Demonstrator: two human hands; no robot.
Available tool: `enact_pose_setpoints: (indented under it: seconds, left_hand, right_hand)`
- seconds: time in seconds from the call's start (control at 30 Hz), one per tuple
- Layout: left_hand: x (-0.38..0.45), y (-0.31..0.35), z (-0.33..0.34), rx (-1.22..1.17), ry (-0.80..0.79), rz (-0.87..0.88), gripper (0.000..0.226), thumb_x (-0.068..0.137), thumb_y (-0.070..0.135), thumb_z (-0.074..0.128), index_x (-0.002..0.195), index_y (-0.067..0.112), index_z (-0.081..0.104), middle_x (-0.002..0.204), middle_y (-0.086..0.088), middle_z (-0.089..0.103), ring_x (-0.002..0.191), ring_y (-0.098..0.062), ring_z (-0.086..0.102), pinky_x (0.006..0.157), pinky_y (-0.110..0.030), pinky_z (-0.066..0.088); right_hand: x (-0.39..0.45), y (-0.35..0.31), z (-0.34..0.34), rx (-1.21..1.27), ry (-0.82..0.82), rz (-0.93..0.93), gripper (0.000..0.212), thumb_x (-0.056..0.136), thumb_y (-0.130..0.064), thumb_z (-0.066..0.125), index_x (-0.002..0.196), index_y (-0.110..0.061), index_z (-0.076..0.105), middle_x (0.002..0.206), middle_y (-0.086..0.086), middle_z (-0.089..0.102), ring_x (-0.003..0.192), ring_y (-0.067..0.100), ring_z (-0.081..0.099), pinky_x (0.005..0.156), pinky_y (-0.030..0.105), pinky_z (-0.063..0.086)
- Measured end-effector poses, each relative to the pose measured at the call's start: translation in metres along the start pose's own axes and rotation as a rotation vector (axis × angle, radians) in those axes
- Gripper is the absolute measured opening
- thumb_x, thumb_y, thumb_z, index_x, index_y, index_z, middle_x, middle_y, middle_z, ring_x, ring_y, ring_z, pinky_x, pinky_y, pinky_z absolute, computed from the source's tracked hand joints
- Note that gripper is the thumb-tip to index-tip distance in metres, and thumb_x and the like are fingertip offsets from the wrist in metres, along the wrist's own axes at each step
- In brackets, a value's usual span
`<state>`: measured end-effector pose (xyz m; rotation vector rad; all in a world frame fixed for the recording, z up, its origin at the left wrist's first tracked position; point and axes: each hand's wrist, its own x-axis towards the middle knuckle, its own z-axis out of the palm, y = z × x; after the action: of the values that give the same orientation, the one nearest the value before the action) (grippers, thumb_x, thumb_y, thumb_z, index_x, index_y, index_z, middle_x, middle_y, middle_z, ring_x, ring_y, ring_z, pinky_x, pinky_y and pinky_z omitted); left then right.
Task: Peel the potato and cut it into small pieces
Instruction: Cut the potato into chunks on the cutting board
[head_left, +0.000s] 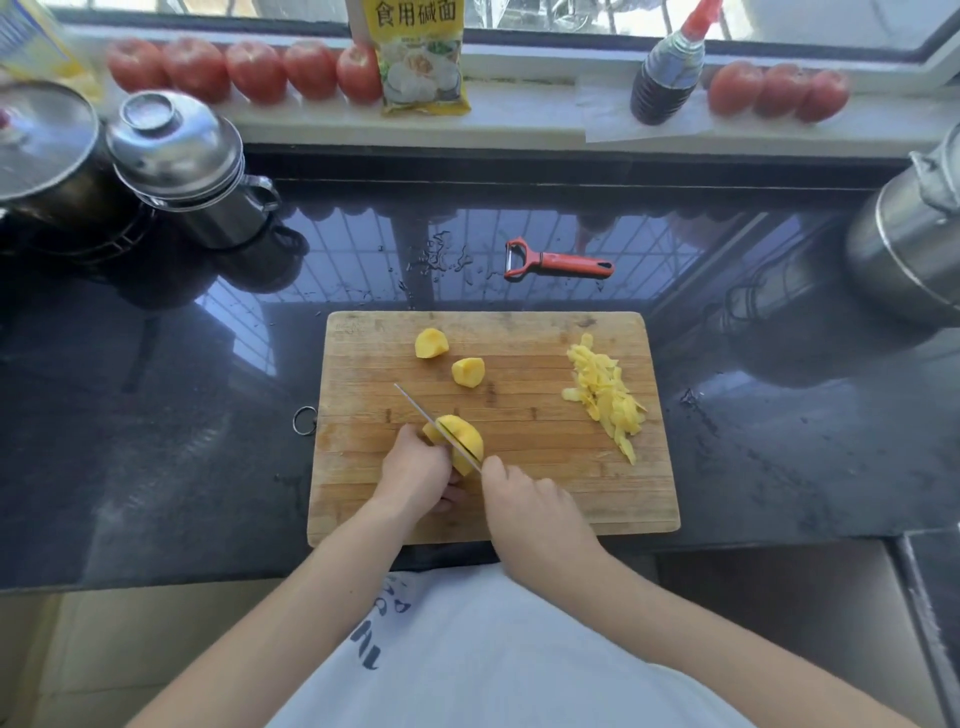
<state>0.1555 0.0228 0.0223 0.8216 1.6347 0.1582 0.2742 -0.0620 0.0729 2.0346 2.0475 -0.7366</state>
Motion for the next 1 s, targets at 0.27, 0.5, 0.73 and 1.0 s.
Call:
enact_pose_setpoints:
  seconds: [0.27,0.5,0.73,1.0]
  left_hand:
    - [0.001,-0.006,0.001,0.025,0.016,0.106,0.037,0.096,0.04,0.06,0.115,0.043,0.028,0.09,-0.014,0.073,0.067,-0.034,0.076,0.061,-0.05,0.065]
    - [0.006,-0.012,0.002,0.085,0.047,0.189,0.025,0.098,0.025,0.045,0.11,0.046,0.037,0.092,-0.012,0.074,0.059,-0.03,0.075,0.059,-0.051,0.065]
    - [0.011,-0.005,0.004,0.127,0.047,0.157,0.023,0.101,0.018,0.042,0.118,0.034,0.038,0.095,-0.014,0.073,0.062,-0.028,0.076,0.059,-0.049,0.065]
    - [0.003,-0.001,0.005,0.155,0.056,0.168,0.026,0.102,0.019,0.04,0.122,0.035,0.038,0.094,-0.012,0.073,0.067,-0.026,0.076,0.06,-0.047,0.066]
  right_hand:
    - [-0.003,-0.008,0.014,-0.105,0.202,-0.031,0.028,0.066,-0.003,0.077,0.082,-0.016,0.057,0.061,-0.001,0.053,0.036,0.021,0.055,0.036,0.027,0.027]
    - [0.006,0.003,0.006,0.064,0.009,0.04,0.022,0.093,0.003,0.034,0.101,-0.018,0.035,0.1,0.007,0.061,0.09,0.038,0.063,0.064,0.039,0.037]
    - [0.018,0.031,0.009,0.214,-0.043,0.084,0.014,0.099,-0.008,0.036,0.095,-0.021,0.032,0.074,0.005,0.054,0.069,0.035,0.054,0.056,0.038,0.038]
    - [0.023,0.049,-0.011,0.301,-0.125,0.086,0.008,0.106,-0.028,0.038,0.104,-0.021,0.042,0.083,0.004,0.056,0.075,0.025,0.057,0.062,0.039,0.048]
